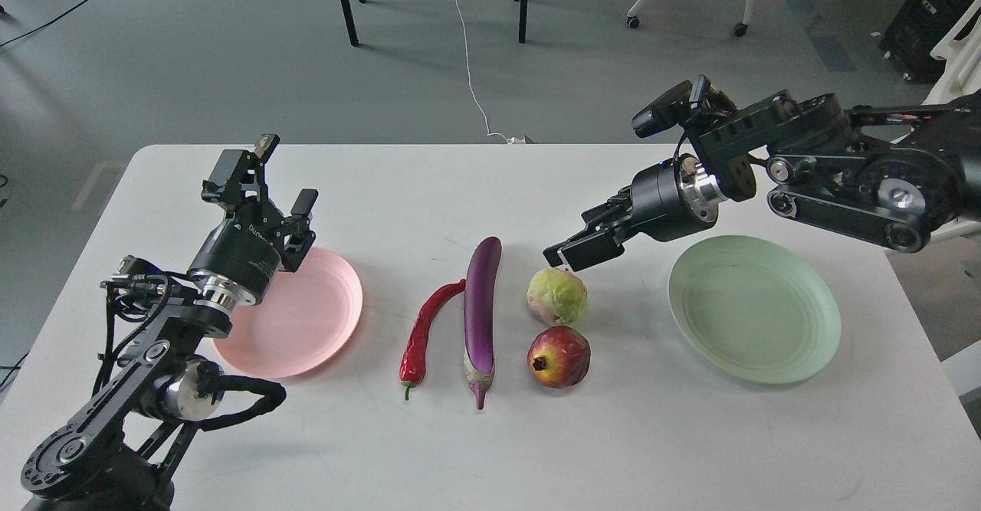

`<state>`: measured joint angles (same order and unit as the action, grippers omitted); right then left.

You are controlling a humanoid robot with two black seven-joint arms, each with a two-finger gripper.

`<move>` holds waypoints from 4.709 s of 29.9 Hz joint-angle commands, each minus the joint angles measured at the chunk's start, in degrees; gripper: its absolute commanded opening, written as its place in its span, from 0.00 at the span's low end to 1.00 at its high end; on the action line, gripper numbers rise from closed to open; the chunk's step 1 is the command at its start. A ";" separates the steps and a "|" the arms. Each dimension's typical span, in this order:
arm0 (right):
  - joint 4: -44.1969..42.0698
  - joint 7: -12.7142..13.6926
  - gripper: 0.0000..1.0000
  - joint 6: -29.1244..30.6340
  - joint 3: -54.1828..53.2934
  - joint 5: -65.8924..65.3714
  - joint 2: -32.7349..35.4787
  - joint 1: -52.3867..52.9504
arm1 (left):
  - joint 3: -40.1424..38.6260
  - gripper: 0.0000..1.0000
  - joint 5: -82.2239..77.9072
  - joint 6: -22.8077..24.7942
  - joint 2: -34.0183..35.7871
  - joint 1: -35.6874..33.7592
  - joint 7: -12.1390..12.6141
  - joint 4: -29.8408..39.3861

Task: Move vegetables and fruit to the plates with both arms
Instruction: 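Move the right gripper over the pale green fruit, then grasp the pale green fruit with the right gripper, then carry the fruit onto the green plate and release it, then move the right gripper down and grasp the red apple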

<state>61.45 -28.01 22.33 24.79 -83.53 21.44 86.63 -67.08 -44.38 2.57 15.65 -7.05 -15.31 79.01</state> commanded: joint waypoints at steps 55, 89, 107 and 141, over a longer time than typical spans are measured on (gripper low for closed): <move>-0.71 0.01 0.45 -5.99 3.51 -10.67 16.25 -1.63 | -1.21 0.98 0.00 -0.55 1.49 0.72 0.11 1.76; -5.73 0.01 0.94 -11.43 0.88 -13.85 21.80 -11.49 | -1.65 0.98 0.00 -0.55 1.58 0.81 0.19 1.76; 12.29 0.01 0.95 -10.64 -2.73 -10.69 7.23 -5.68 | -1.65 0.98 0.00 -0.64 1.58 0.90 0.19 1.76; 2.80 0.01 0.81 -9.68 2.02 -10.86 -6.50 -10.52 | -2.09 0.98 0.00 -0.55 2.89 1.25 0.11 1.76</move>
<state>64.90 -28.00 12.66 26.76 -94.48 15.22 76.10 -69.18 -44.38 2.03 18.26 -5.80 -15.21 80.77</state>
